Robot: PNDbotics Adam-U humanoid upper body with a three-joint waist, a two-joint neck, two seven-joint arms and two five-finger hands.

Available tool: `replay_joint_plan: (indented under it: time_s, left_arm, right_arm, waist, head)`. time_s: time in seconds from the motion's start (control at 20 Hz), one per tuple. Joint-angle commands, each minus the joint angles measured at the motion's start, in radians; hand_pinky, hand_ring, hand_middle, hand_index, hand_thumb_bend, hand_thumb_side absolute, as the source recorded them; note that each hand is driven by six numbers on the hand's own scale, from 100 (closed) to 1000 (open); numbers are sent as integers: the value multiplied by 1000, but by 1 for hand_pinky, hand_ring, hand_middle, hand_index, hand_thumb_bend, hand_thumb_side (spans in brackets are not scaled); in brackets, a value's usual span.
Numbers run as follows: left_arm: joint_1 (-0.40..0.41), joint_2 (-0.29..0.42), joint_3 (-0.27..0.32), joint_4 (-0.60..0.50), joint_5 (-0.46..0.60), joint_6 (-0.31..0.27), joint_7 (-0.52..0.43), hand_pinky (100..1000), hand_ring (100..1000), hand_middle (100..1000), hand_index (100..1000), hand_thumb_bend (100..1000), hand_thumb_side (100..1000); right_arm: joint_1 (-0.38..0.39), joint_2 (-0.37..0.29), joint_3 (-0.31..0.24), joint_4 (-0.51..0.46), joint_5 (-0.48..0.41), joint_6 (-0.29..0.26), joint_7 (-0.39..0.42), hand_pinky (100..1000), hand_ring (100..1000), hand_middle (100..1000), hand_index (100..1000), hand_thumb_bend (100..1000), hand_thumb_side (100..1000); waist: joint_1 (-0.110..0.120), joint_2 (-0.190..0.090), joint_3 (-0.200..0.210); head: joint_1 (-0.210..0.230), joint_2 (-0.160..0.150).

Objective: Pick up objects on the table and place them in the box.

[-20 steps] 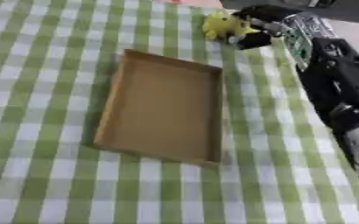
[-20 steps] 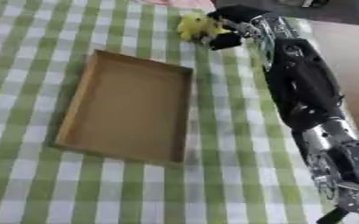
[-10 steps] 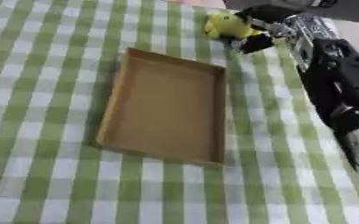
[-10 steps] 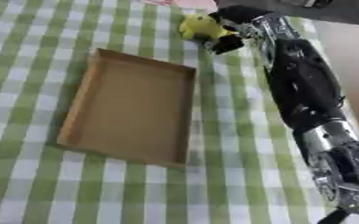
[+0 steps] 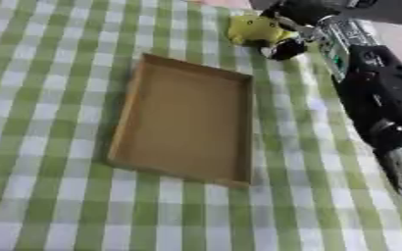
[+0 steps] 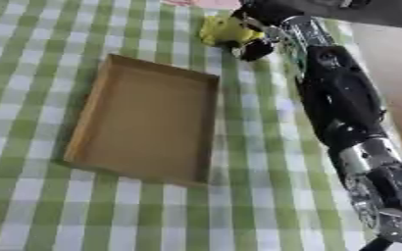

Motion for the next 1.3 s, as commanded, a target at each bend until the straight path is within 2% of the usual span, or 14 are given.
replay_joint_plan:
  time_s: [0.05,0.35,0.55,0.85,1.05,1.1,1.15,1.2,1.3]
  left_arm:
    - [-11,20,3,-17,2,4,-1,344,609,634,634,100,768]
    - [-11,17,-1,-21,1,9,2,349,610,635,635,100,763]
    - [-11,15,-6,-25,0,12,6,352,610,636,636,100,760]
    - [-9,12,-12,-26,-2,14,10,356,611,637,637,100,753]
    - [-8,11,-14,-26,-3,16,15,359,612,638,638,100,754]
    - [-7,11,-15,-26,-3,16,18,360,612,638,638,100,747]
    - [-7,11,-15,-26,-3,16,20,360,612,638,637,100,753]
    - [-6,12,-16,-26,-3,16,23,360,612,638,637,100,753]
    - [-6,13,-17,-24,-3,17,28,362,612,638,637,100,753]
  right_arm:
    - [-15,-23,8,-23,-26,-6,-10,748,720,643,833,100,408]
    - [-21,-33,10,-32,-63,-3,2,748,715,636,826,100,315]
    - [-26,-39,12,-45,-76,-5,-2,744,699,623,818,100,214]
    - [-29,-48,17,-75,-135,-25,7,738,674,614,817,100,186]
    - [-21,-61,28,-123,-221,-53,30,730,645,601,815,100,177]
    - [-16,-64,34,-143,-251,-62,35,724,632,594,811,100,244]
    - [-11,-67,41,-163,-281,-68,41,717,621,588,806,100,124]
    - [-5,-69,50,-188,-311,-73,47,710,610,583,803,100,113]
    - [7,-72,73,-239,-370,-82,65,699,597,578,799,100,160]
  waist:
    - [11,-37,-2]
    - [17,-60,-12]
    - [24,-77,-19]
    - [36,-99,-32]
    - [44,-112,-45]
    - [46,-116,-48]
    - [48,-118,-51]
    - [50,-121,-55]
    - [54,-125,-60]
  head:
    - [-1,-2]
    - [0,0]
    - [1,-1]
    - [1,-2]
    - [2,7]
    - [1,12]
    - [1,16]
    - [1,21]
    - [0,27]
